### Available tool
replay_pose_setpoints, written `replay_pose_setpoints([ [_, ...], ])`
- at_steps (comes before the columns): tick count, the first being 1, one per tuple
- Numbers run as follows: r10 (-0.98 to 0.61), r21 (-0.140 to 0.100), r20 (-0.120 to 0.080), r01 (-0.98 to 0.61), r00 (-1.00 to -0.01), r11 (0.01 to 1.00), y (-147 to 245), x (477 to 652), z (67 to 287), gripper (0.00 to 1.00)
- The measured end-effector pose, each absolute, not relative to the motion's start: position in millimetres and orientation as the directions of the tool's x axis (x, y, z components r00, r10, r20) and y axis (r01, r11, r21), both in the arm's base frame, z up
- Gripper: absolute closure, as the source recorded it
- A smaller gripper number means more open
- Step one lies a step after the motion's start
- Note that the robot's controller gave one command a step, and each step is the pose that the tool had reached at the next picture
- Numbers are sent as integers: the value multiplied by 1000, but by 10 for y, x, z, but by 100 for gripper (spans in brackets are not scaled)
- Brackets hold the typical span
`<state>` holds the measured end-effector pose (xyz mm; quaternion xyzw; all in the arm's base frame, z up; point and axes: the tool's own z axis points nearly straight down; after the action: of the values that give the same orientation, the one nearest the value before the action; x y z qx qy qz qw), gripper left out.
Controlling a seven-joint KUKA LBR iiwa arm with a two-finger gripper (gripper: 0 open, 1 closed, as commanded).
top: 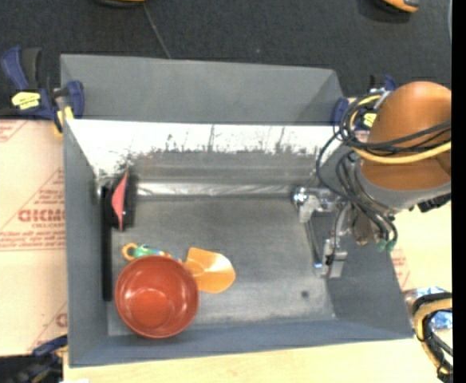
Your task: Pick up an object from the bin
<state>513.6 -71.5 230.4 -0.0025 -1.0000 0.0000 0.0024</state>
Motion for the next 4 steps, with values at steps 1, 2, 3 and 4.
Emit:
replay_pose_setpoints([
  [1, 2, -1, -3, 2, -1000, 1000, -712, 5153, 2343, 0],
  [2, 60, 0, -8, 60, -998, 998, -232, 5414, 1551, 0],
  [3, 270, 2, -19, 270, -963, 963, 114, 6029, 1615, 0],
  [4, 40, 0, -5, 40, -999, 999, 671, 5807, 1410, 0],
])
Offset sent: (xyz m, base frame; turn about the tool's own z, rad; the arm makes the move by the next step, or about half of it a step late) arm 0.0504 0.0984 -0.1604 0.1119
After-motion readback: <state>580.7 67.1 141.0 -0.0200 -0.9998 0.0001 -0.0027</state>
